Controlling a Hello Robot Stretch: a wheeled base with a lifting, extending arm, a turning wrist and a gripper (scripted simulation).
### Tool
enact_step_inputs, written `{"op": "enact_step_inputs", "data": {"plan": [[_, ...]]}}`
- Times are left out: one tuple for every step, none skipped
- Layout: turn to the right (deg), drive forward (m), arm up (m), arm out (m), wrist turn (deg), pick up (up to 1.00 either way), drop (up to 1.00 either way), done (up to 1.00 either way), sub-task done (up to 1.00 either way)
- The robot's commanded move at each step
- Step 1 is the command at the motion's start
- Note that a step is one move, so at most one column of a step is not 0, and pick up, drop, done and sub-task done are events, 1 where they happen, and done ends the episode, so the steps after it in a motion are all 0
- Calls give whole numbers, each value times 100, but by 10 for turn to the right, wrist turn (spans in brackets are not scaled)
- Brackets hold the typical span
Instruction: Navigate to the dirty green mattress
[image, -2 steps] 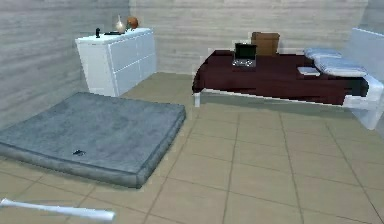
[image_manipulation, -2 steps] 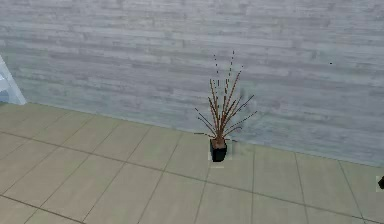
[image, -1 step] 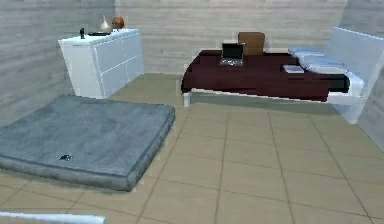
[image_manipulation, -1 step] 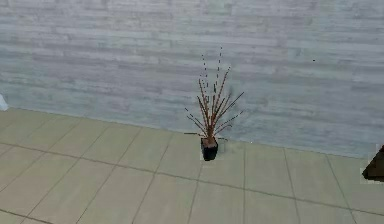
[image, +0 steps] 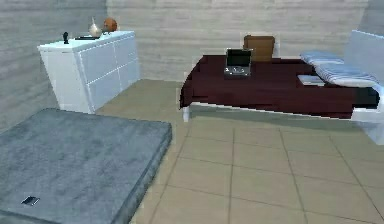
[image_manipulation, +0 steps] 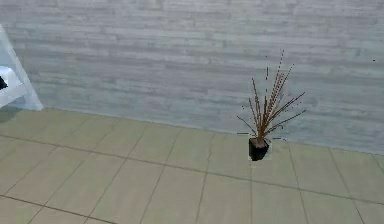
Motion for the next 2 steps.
{"op": "enact_step_inputs", "data": {"plan": [[-360,0,0,0,0,0,0,0,0],[0,0,0,0,0,0,0,100,0]]}}
